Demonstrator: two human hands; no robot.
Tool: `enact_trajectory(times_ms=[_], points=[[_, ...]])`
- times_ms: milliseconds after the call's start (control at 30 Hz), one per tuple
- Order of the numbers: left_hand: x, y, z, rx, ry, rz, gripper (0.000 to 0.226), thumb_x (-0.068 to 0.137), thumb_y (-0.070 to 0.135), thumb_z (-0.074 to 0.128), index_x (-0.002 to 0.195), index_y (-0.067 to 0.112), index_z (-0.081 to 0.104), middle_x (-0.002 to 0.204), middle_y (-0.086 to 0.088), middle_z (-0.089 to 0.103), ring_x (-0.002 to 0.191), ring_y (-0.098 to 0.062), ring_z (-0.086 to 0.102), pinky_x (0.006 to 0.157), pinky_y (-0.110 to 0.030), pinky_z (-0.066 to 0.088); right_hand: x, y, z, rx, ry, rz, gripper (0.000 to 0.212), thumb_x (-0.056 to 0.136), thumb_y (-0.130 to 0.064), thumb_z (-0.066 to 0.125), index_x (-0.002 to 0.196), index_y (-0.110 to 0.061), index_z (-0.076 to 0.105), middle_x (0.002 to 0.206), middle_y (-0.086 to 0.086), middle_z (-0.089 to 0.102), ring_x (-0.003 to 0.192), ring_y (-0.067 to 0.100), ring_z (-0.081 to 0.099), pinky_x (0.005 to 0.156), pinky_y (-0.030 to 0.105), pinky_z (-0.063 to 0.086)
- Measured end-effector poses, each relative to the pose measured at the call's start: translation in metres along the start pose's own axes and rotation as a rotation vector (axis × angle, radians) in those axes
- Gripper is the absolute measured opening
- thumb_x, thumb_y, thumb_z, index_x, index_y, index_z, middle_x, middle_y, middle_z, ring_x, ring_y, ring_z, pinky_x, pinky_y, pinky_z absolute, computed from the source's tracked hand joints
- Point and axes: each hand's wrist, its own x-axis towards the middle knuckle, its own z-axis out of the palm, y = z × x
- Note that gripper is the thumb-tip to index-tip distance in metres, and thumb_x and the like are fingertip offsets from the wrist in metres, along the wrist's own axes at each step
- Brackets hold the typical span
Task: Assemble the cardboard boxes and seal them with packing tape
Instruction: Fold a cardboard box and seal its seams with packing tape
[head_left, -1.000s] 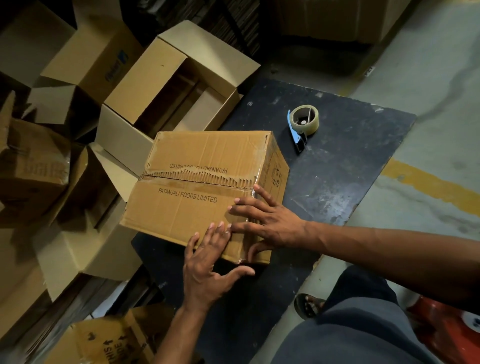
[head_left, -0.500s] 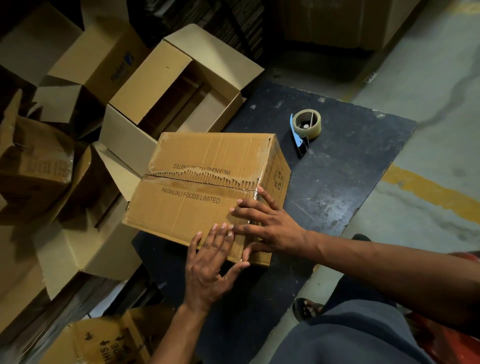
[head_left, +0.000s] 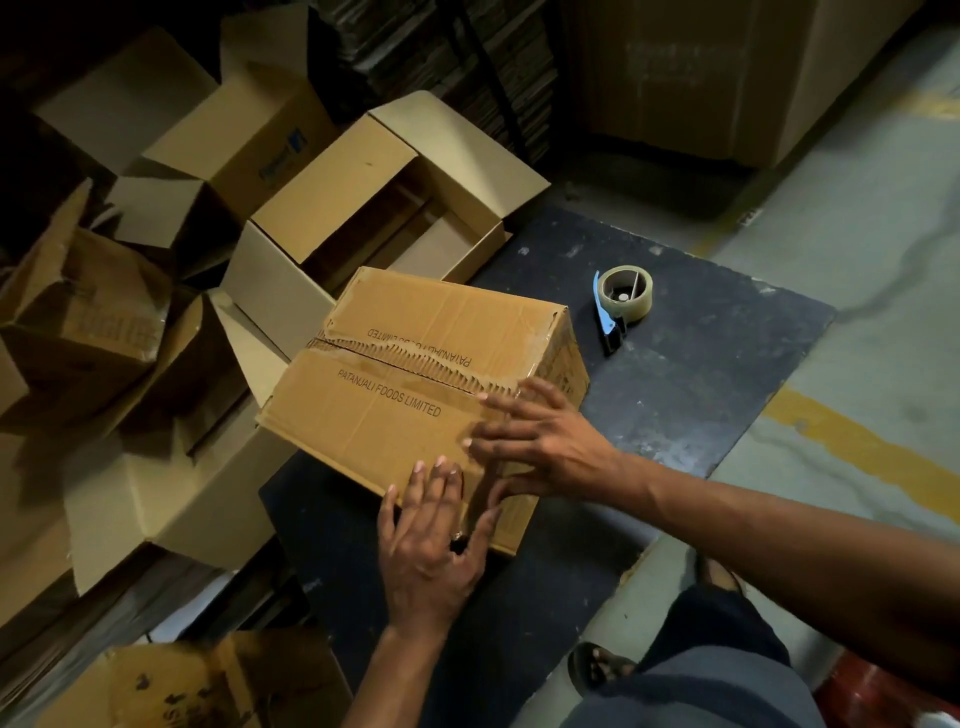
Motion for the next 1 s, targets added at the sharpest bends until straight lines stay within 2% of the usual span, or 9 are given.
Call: enact_trajectory(times_ms=[100, 167, 233, 333, 533, 667, 800, 933, 1000], points=[[0.009, 0.014, 0.006, -0.007, 0.025, -0.078, 0.053, 0.101, 0.049, 0.054, 0.141, 0.015, 0.062, 0.149, -0.004, 0.055, 0.146, -0.026, 0.045, 0.114, -0.061, 0.039, 0.014, 0.054, -0.029, -0.135, -0.069, 0.133, 0.080, 0.090, -0.081, 0.046, 0.156, -0.036, 0.041, 0.168, 0.005, 0.029, 0.158, 0.032, 0.013, 0.122, 0.067, 0.011], [0.012, 0.017, 0.010, -0.020, 0.043, -0.086, 0.048, 0.101, 0.045, 0.057, 0.139, 0.016, 0.064, 0.149, -0.003, 0.056, 0.146, -0.027, 0.044, 0.115, -0.060, 0.038, 0.024, 0.092, -0.043, -0.188, -0.217, 0.155, 0.075, 0.094, -0.082, 0.032, 0.157, -0.043, 0.032, 0.170, 0.007, 0.020, 0.159, 0.035, 0.005, 0.120, 0.071, 0.008], [0.011, 0.015, 0.013, -0.044, 0.058, -0.082, 0.045, 0.102, 0.043, 0.056, 0.138, 0.017, 0.065, 0.148, -0.001, 0.057, 0.146, -0.027, 0.045, 0.116, -0.060, 0.037, 0.027, 0.115, -0.045, -0.150, -0.321, 0.089, 0.064, 0.099, -0.074, 0.029, 0.156, -0.046, 0.032, 0.168, 0.005, 0.025, 0.158, 0.035, 0.010, 0.119, 0.070, 0.019], [0.011, 0.009, 0.014, -0.079, 0.074, -0.078, 0.042, 0.102, 0.040, 0.056, 0.136, 0.018, 0.067, 0.147, 0.001, 0.058, 0.146, -0.027, 0.046, 0.117, -0.060, 0.035, 0.025, 0.121, -0.038, -0.092, -0.307, 0.080, 0.058, 0.102, -0.067, 0.032, 0.154, -0.043, 0.039, 0.165, 0.006, 0.034, 0.156, 0.035, 0.022, 0.114, 0.062, 0.039], [0.013, -0.019, 0.003, -0.146, 0.070, -0.077, 0.041, 0.099, 0.043, 0.058, 0.130, 0.017, 0.070, 0.140, 0.002, 0.062, 0.141, -0.025, 0.052, 0.115, -0.060, 0.038, 0.016, 0.092, -0.039, -0.020, -0.275, 0.162, 0.075, 0.091, -0.084, 0.037, 0.154, -0.043, 0.041, 0.167, 0.003, 0.031, 0.156, 0.032, 0.021, 0.119, 0.058, 0.034], [0.020, -0.017, -0.007, -0.081, 0.012, -0.118, 0.045, 0.098, 0.048, 0.058, 0.127, 0.017, 0.073, 0.138, 0.000, 0.066, 0.138, -0.024, 0.055, 0.114, -0.057, 0.040, 0.004, 0.077, -0.026, -0.057, -0.091, 0.183, 0.054, 0.099, -0.068, 0.047, 0.148, -0.043, 0.051, 0.160, 0.002, 0.044, 0.152, 0.031, 0.032, 0.108, 0.055, 0.043], [0.040, 0.005, -0.004, -0.061, -0.021, -0.226, 0.046, 0.100, 0.051, 0.053, 0.128, 0.020, 0.073, 0.139, -0.001, 0.066, 0.139, -0.019, 0.054, 0.116, -0.053, 0.038, 0.002, 0.078, -0.018, -0.089, -0.056, 0.201, 0.052, 0.096, -0.064, 0.058, 0.143, -0.041, 0.057, 0.155, 0.001, 0.051, 0.150, 0.032, 0.038, 0.104, 0.053, 0.046], [0.053, 0.016, -0.001, -0.092, 0.004, -0.215, 0.053, 0.100, 0.060, 0.052, 0.126, 0.019, 0.074, 0.138, 0.000, 0.067, 0.136, -0.017, 0.057, 0.115, -0.047, 0.038, 0.008, 0.052, -0.031, -0.134, -0.130, 0.252, 0.053, 0.101, -0.066, 0.039, 0.139, -0.038, 0.062, 0.151, 0.003, 0.056, 0.144, 0.034, 0.046, 0.099, 0.049, 0.052], [0.057, 0.011, -0.007, -0.147, 0.113, -0.272, 0.051, 0.100, 0.055, 0.056, 0.126, 0.015, 0.073, 0.134, -0.001, 0.069, 0.131, -0.015, 0.061, 0.113, -0.045, 0.042, 0.012, 0.023, -0.048, -0.044, -0.155, 0.262, 0.054, 0.102, -0.068, 0.036, 0.128, -0.035, 0.070, 0.142, -0.002, 0.064, 0.135, 0.026, 0.057, 0.087, 0.042, 0.058]])
